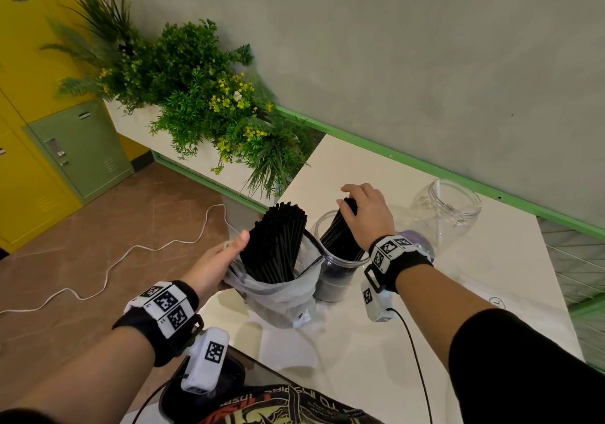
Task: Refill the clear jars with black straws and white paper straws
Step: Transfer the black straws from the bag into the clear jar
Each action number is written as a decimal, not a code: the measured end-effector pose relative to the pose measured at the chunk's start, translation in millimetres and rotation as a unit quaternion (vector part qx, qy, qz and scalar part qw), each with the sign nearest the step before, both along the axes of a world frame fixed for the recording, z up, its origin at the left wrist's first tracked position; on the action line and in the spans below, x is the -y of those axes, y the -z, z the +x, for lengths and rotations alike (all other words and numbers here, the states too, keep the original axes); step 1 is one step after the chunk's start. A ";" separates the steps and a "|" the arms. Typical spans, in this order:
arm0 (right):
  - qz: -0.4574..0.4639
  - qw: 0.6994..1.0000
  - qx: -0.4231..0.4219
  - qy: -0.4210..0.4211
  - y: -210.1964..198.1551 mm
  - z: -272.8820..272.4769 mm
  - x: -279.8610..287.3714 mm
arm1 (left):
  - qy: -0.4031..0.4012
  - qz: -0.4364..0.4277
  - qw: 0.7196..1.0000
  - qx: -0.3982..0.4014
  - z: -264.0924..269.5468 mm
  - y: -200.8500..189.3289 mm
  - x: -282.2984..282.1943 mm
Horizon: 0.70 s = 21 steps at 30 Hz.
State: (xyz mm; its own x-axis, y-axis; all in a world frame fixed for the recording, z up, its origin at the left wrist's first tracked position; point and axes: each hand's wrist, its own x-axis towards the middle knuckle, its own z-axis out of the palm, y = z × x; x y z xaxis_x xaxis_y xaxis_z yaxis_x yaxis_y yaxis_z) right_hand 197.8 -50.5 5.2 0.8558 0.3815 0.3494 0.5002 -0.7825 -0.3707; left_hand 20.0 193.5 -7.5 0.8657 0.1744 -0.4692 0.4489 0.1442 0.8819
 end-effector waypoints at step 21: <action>0.016 0.998 0.058 0.016 -17.2 -33.0 -14.6 | 0.012 0.000 1.000 0.014 -1.8 -3.4 3.8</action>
